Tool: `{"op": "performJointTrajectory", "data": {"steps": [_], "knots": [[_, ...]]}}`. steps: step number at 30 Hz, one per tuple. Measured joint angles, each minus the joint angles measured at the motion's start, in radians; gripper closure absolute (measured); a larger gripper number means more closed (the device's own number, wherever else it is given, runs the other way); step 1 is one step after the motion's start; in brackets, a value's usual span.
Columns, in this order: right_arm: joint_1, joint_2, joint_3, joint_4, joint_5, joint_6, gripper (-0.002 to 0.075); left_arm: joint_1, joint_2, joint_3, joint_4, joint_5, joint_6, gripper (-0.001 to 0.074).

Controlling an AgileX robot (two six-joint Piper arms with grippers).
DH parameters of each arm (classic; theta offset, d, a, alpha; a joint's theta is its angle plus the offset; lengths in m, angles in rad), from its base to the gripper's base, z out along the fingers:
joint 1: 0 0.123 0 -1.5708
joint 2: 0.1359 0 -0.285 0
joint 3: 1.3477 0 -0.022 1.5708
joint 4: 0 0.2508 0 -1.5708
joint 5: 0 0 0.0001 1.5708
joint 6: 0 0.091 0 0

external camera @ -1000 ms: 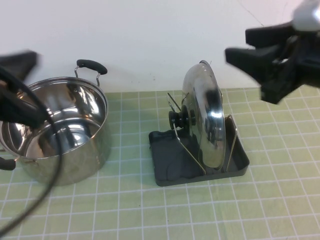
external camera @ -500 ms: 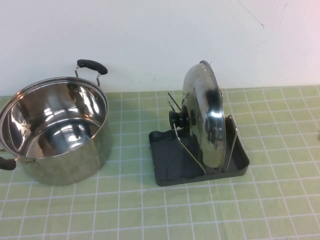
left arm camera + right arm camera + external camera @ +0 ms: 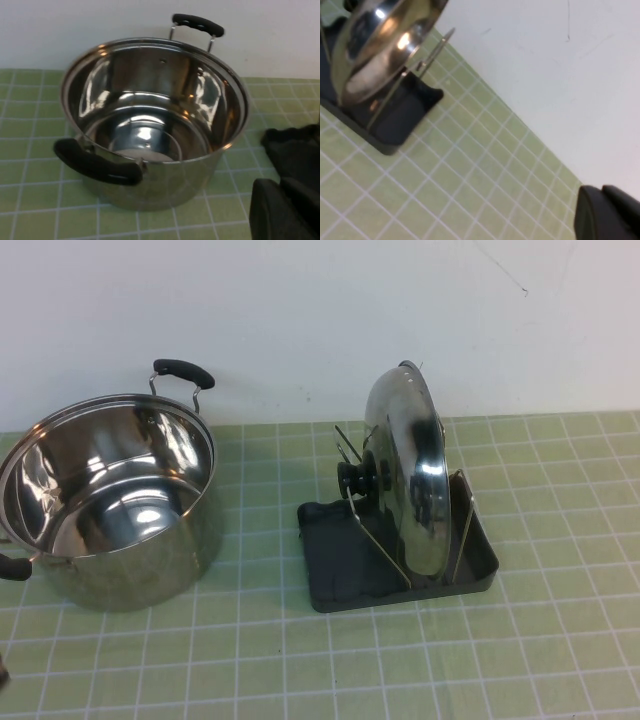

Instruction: Put pot lid on rack

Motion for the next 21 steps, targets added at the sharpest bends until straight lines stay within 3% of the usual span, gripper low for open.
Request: {"op": "performJointTrajectory", "data": {"steps": [5, 12, 21], "knots": [[0.0, -0.16, 0.239, 0.109, -0.12, 0.002, 0.0726, 0.0, -0.132, 0.188, -0.155, -0.111, 0.171, 0.0736], [0.0, -0.363, 0.536, 0.256, -0.228, 0.024, 0.0727, 0.0, -0.313, 0.339, -0.215, -0.194, 0.217, 0.0736], [0.0, -0.436, 0.589, 0.28, -0.251, 0.045, 0.0727, 0.0, -0.349, 0.348, -0.221, -0.207, 0.217, 0.0736]]}}
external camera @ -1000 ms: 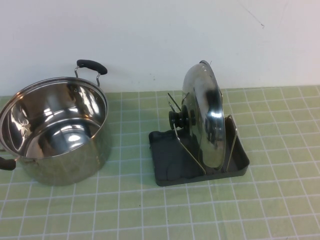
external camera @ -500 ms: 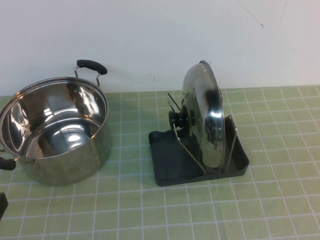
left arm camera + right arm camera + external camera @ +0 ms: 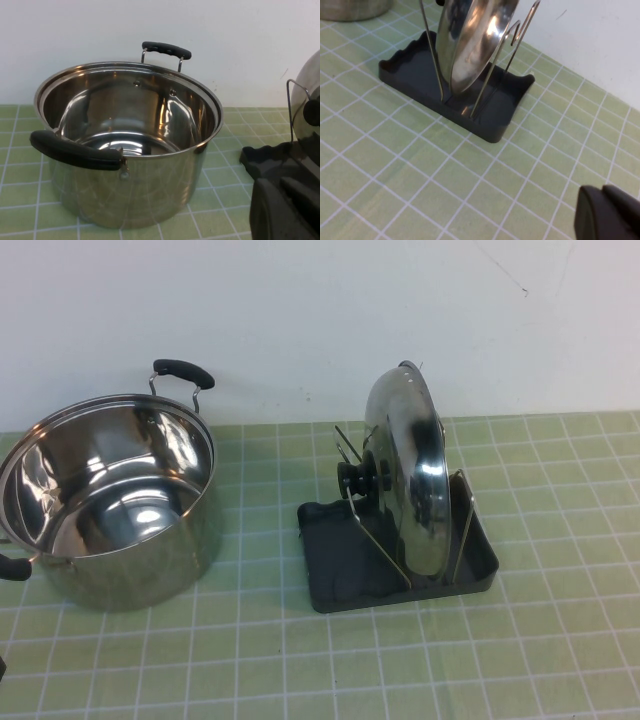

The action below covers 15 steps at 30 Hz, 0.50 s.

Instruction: Put pot lid on rack

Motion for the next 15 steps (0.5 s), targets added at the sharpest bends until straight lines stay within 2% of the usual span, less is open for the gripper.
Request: {"op": "performJointTrajectory", "data": {"steps": [15], "knots": [[0.0, 0.0, 0.0, 0.0, 0.008, 0.002, 0.0727, 0.0, -0.001, 0.0, -0.002, 0.0, 0.001, 0.0736]]}}
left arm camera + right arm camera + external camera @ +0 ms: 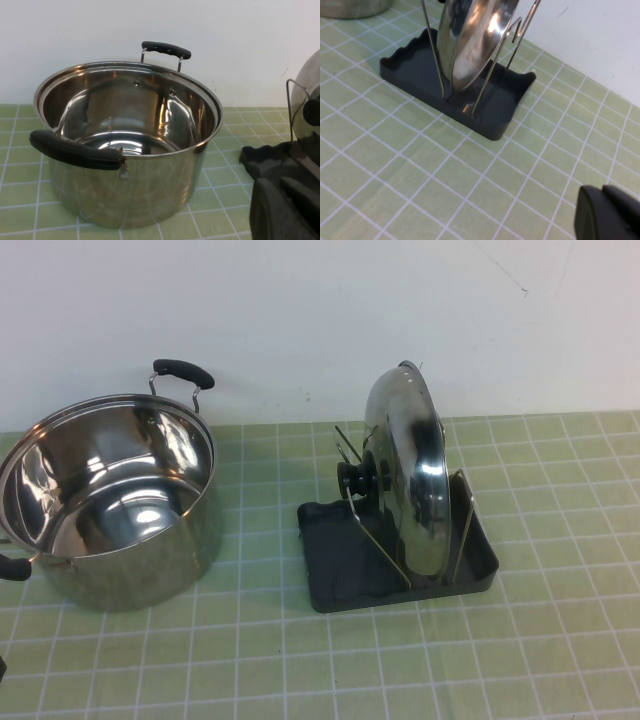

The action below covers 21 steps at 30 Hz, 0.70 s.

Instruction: Put pot lid on rack

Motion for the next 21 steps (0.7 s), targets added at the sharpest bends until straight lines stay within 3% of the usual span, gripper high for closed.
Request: {"op": "performJointTrajectory", "data": {"steps": [6, 14, 21], "knots": [[0.0, 0.0, 0.0, 0.0, 0.0, 0.0, 0.0727, 0.011, -0.03, 0.032, 0.0, -0.016, 0.002, 0.0736], [0.0, -0.002, 0.0, 0.002, 0.0, 0.019, 0.0727, 0.089, -0.132, 0.223, 0.029, 0.019, -0.002, 0.0736], [0.0, -0.002, 0.001, 0.002, 0.007, 0.019, 0.0727, 0.099, -0.134, 0.227, 0.038, 0.043, -0.048, 0.0736]]}}
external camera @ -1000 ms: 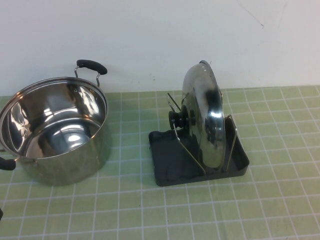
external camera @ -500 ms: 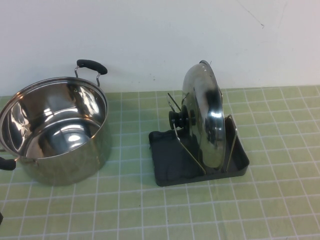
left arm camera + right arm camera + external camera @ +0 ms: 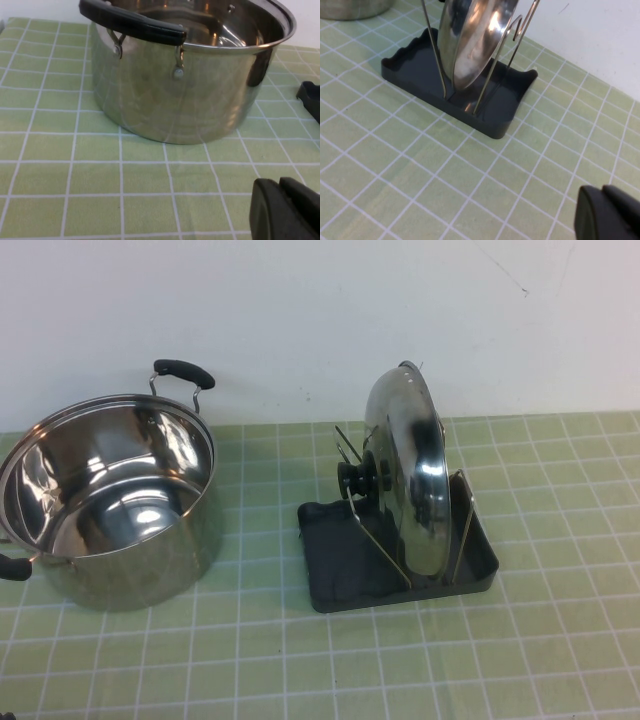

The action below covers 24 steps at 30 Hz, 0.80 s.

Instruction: Put pot lid on rack

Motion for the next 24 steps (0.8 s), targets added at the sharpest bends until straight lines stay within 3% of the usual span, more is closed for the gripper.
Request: {"op": "performJointTrajectory", "data": {"steps": [24], "knots": [[0.0, 0.0, 0.0, 0.0, 0.0, 0.0, 0.0727, 0.007, -0.002, 0.0, 0.001, 0.0, -0.013, 0.0736]]}}
